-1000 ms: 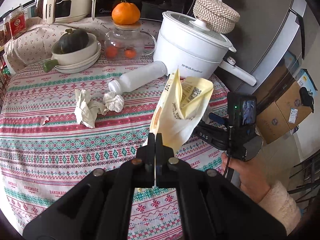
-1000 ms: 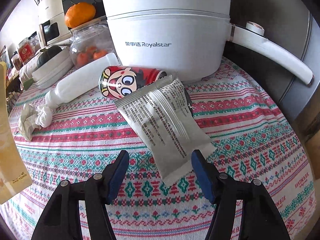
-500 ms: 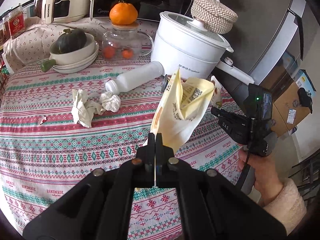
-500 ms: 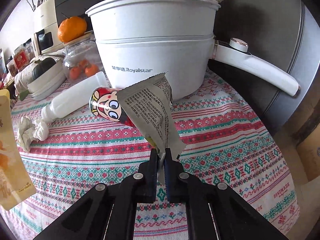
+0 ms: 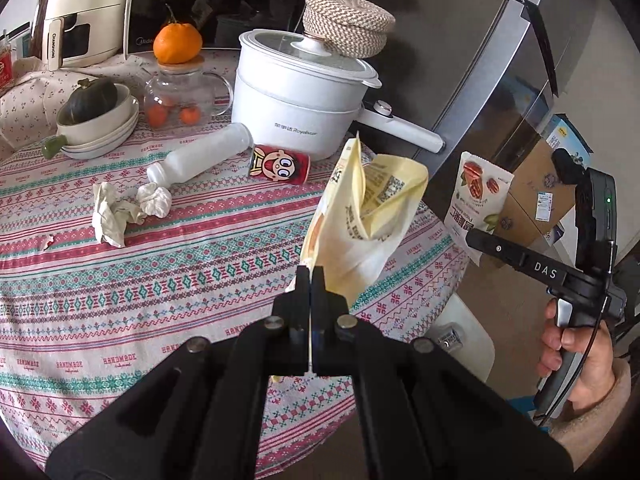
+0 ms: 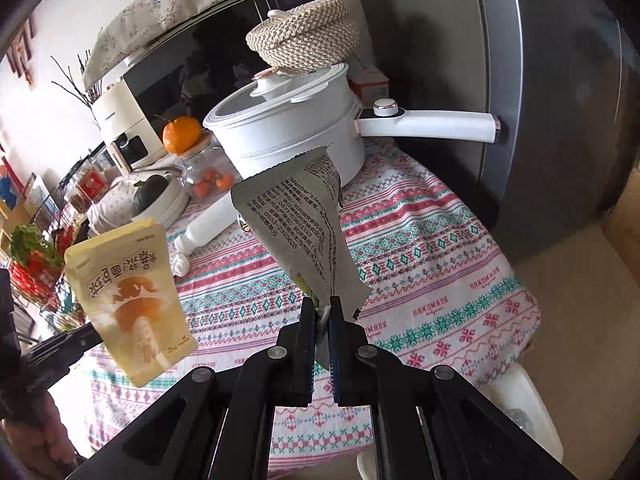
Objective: Collect trash
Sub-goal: 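Drop the yellow packet with left gripper while right gripper drops grey sachet in bin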
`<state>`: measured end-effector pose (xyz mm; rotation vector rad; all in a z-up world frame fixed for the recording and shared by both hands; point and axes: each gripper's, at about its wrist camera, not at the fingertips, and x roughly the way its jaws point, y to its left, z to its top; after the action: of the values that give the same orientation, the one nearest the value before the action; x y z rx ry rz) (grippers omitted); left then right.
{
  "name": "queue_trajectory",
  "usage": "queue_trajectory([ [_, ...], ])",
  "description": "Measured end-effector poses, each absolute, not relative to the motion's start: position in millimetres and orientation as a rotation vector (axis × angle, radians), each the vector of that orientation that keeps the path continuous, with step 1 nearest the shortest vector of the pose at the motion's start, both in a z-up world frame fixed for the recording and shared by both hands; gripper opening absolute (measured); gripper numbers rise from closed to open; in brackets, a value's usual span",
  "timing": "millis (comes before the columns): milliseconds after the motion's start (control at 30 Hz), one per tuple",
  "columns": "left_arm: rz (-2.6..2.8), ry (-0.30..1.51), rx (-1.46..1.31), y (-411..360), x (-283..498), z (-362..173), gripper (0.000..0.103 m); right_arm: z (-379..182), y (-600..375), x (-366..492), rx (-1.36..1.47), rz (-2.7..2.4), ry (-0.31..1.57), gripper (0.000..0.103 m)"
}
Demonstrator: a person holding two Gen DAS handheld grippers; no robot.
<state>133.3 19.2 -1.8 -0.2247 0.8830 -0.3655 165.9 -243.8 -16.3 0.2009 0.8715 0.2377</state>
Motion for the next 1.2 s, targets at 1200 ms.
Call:
queue_trajectory([
  [1200, -0.71, 1.081, 0.059, -222, 70, -86, 0.0, -73, -417, 3, 0.533, -0.044, 1.015, 0.006],
])
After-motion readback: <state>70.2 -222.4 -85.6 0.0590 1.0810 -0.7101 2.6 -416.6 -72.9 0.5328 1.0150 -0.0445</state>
